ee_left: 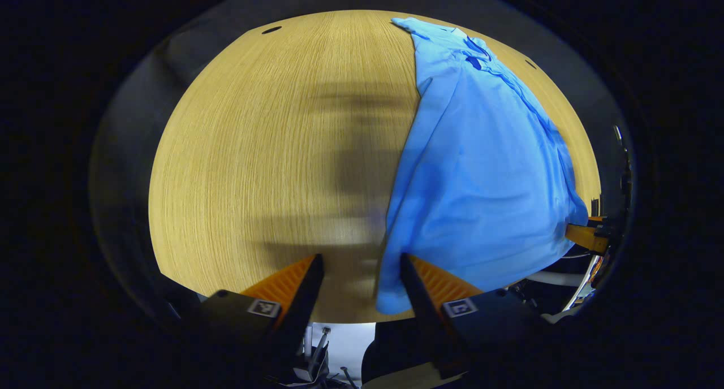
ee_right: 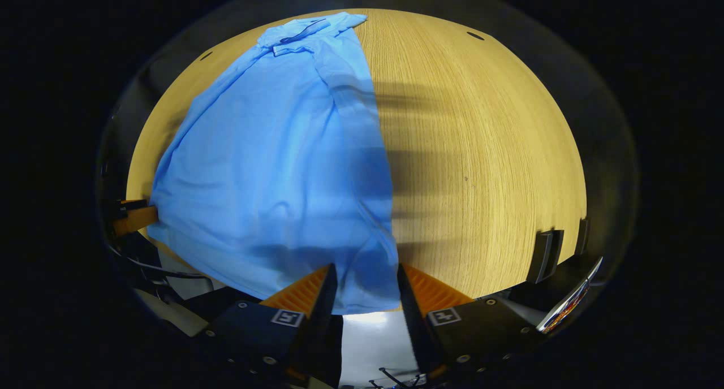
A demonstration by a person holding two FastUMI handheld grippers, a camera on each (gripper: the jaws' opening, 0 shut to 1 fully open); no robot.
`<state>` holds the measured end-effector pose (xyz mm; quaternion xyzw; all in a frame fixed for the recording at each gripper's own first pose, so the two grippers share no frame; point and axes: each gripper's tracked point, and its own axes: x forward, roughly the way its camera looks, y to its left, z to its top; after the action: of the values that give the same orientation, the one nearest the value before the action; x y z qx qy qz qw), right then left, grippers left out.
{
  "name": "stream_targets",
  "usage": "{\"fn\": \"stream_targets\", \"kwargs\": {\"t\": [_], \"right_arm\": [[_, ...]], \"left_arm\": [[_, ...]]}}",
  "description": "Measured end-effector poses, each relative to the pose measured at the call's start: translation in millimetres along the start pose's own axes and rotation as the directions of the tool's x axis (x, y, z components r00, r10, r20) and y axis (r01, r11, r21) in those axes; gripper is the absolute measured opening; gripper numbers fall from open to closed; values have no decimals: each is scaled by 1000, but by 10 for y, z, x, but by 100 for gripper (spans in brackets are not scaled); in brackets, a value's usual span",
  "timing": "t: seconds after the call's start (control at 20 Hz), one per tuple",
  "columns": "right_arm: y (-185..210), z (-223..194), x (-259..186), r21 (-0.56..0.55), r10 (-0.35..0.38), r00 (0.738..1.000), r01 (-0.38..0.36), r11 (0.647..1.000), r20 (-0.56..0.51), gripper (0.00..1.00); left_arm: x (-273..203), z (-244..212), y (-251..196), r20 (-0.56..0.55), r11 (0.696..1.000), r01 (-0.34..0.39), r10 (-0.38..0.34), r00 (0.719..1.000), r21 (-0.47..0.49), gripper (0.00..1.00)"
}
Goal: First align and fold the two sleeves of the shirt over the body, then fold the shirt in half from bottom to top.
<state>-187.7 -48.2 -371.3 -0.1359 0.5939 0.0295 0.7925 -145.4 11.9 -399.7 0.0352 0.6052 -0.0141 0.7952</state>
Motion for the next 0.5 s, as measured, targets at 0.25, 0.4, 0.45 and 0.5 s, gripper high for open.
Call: {"fn": "stream_targets", "kwargs": {"t": [0.25,0.4,0.45,0.5], "right_arm": [[27,14,1,15,16,1000,-16,1000,5,4],[48,21,-49,21,28,1000,-28,999,9,1],[45,54,-82,19,30,999,-31,999,20,1],[38,90,-124,17,34,999,-34,999,32,1]], "left_arm": [[-2,0,-140,-7,999,19,-19,1000,-31,7],[-20,-3,-172,-7,999,36,-36,999,-14,8],[-44,25,-169,1,999,36,-36,999,-11,8],[-86,63,-160,11,999,39,-39,999,-18,8]]}}
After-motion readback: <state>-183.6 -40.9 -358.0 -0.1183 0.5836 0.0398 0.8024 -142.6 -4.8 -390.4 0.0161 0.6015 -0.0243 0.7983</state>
